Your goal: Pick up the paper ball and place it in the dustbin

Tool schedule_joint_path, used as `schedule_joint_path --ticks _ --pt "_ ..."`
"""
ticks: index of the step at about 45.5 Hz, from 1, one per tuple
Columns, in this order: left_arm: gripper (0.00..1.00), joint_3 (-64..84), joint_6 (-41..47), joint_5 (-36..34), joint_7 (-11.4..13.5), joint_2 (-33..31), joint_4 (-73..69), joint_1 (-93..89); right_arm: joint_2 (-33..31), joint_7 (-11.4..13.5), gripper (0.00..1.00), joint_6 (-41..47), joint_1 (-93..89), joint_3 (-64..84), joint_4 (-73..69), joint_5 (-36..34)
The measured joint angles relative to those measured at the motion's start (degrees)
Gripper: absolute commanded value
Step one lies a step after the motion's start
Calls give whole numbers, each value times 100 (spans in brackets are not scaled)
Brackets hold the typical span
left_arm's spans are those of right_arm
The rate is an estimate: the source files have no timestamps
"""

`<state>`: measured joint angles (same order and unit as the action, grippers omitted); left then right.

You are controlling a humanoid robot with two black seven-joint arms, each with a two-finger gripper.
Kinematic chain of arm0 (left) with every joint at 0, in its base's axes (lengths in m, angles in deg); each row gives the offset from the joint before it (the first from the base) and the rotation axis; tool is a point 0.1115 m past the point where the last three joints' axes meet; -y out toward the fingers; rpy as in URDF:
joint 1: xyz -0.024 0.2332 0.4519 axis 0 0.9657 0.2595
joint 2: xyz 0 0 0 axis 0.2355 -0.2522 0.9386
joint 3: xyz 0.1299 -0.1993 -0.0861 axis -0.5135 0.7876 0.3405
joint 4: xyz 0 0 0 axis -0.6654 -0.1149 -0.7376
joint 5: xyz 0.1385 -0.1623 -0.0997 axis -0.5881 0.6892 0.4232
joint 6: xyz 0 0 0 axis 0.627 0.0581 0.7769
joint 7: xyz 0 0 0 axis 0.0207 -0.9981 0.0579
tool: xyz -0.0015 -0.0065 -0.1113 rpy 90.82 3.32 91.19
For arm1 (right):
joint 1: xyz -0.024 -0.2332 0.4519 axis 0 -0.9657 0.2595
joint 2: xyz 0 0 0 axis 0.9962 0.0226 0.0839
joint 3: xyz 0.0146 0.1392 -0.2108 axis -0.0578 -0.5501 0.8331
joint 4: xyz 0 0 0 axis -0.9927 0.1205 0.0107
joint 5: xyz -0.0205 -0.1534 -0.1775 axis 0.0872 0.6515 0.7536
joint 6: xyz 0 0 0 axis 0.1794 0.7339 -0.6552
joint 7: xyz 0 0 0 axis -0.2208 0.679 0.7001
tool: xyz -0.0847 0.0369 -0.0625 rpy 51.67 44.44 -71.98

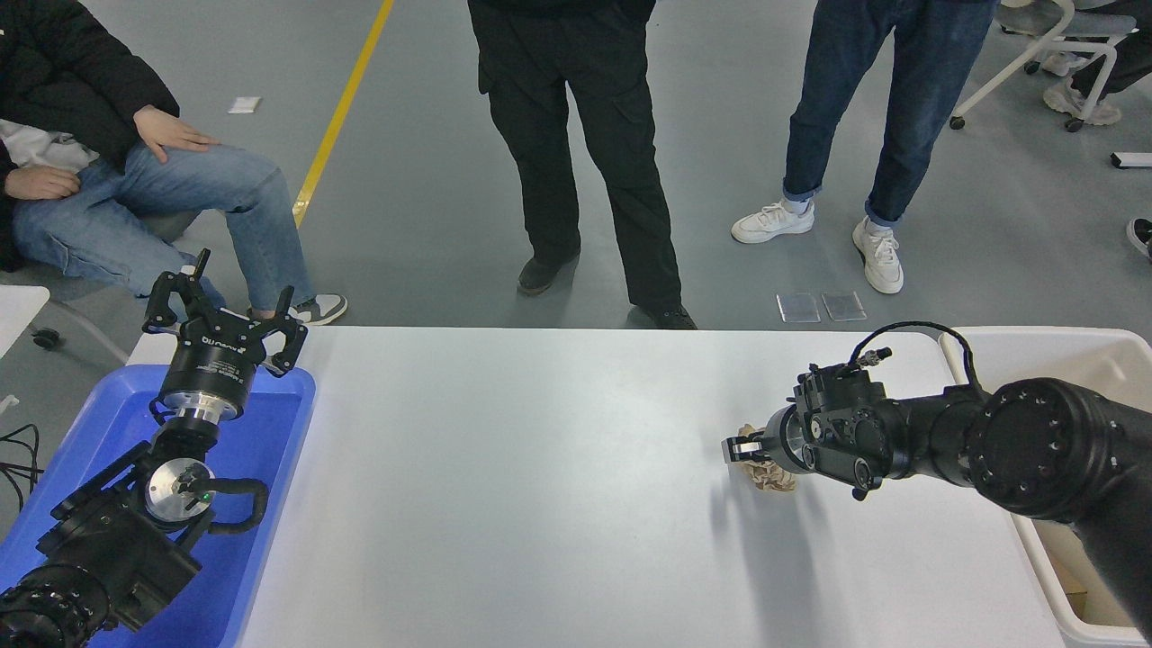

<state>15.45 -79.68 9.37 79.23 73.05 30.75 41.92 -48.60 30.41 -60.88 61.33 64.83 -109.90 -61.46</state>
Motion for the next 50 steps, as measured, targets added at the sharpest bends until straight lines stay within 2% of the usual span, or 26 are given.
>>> schedule_joint_path --ticks 18,31,50 --pt "98 0 -2 0 -8 0 1 0 -401 62 0 519 395 7 -503 -351" --pt "98 0 -1 0 -8 0 1 -4 -903 45 0 836 1263 90 -1518 -562" --pt "98 0 0 0 -15 0 1 -3 -1755 27 0 2686 3345 383 -2855 -1545"
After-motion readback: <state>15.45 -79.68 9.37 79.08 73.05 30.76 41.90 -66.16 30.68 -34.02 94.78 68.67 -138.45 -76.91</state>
